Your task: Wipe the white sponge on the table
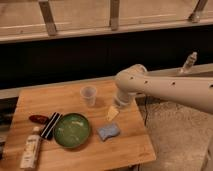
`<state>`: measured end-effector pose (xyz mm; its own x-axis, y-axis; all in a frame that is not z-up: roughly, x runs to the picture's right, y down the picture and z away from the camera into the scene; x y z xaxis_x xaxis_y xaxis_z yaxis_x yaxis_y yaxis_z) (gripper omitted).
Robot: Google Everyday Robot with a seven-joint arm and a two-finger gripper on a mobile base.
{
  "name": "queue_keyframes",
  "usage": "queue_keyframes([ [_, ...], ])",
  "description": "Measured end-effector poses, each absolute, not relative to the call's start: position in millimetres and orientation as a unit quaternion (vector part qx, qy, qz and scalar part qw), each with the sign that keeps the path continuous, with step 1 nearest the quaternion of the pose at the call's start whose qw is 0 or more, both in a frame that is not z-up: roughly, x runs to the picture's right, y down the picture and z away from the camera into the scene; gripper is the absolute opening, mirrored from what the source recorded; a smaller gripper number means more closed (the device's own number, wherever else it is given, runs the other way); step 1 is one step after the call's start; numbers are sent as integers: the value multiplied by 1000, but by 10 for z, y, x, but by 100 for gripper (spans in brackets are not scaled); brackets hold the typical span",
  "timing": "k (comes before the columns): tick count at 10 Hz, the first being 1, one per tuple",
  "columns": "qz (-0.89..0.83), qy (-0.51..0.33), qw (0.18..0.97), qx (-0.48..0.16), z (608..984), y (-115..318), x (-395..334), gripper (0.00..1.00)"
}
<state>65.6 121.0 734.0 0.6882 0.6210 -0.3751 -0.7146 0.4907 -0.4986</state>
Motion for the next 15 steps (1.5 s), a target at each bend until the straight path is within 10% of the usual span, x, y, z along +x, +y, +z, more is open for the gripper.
queue_keyframes([
  [15,402,90,833,-369,8194,2041,598,80],
])
